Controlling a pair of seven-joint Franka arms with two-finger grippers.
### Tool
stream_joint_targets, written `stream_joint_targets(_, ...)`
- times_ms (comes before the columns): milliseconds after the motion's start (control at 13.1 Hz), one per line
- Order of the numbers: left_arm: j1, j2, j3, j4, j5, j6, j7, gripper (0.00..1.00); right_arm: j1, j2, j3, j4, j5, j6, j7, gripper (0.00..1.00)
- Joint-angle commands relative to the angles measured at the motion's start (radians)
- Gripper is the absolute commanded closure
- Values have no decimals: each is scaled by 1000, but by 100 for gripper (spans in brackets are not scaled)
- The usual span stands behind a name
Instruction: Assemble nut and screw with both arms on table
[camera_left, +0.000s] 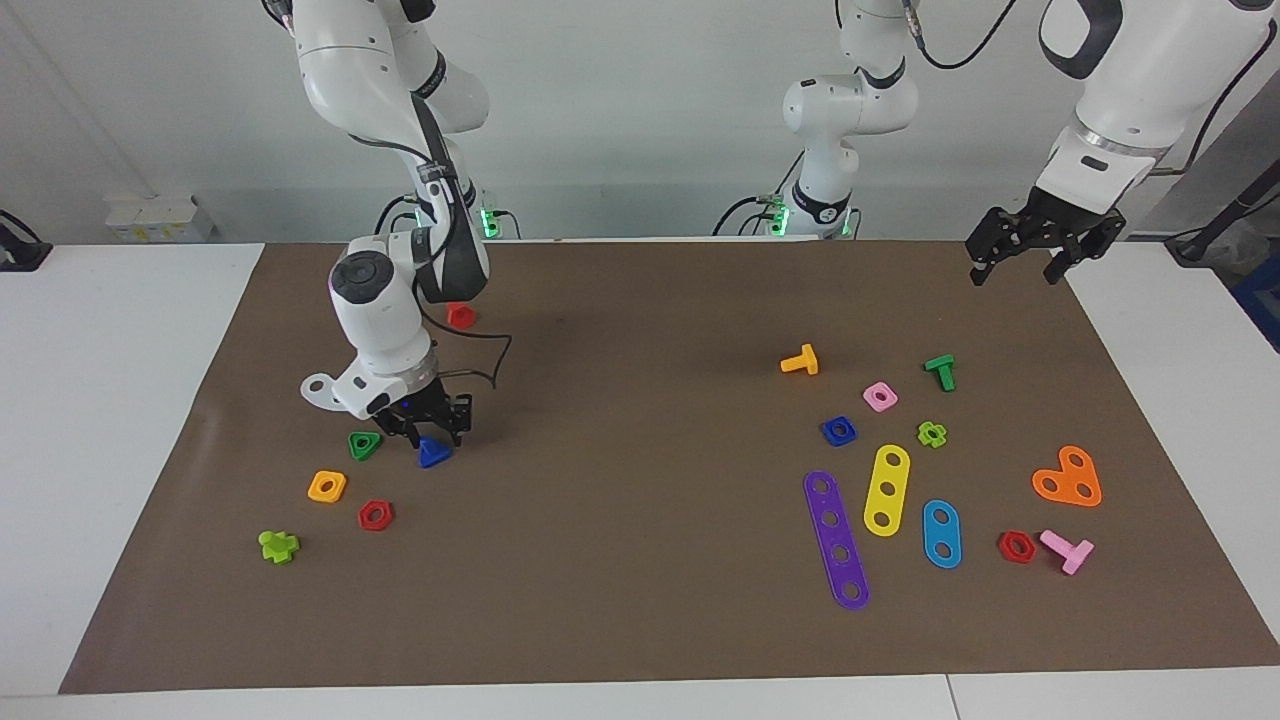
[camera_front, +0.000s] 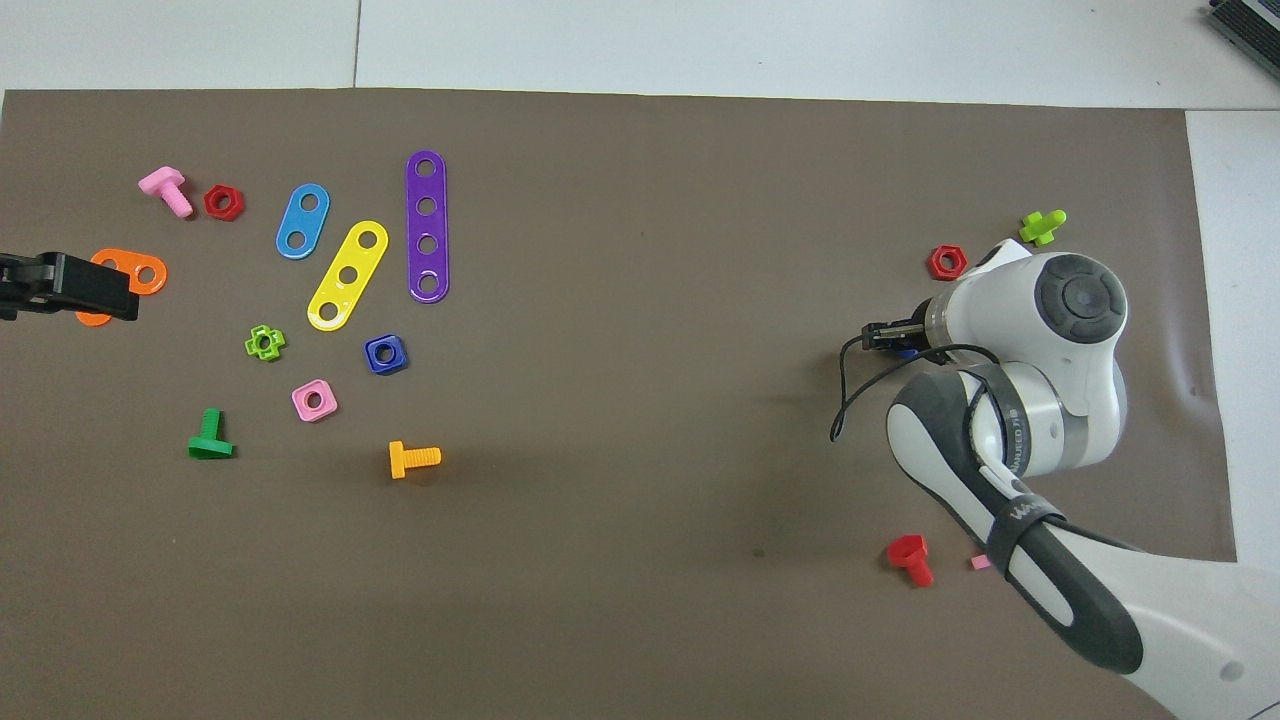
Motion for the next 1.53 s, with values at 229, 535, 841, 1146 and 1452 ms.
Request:
stream_joint_targets(229,4,-28,-1,-27,13,-2,1,0,-17,-3,2,-16,6,67,-80,45)
stream_joint_targets(535,4,-28,-1,-27,13,-2,1,0,-17,0,2,-17,5,87,-80,46)
stream_joint_targets(841,4,-28,-1,-27,13,-2,1,0,-18,0,2,-17,5,81,-78,66)
stream_joint_targets(1146,4,-26,-1,-27,13,-2,1,0,-20,-12,2,-17,5,67,-75,100)
stream_joint_targets(1452,4,-28,-1,-27,13,-2,1,0,87,-25,8,22,5,29,97,100)
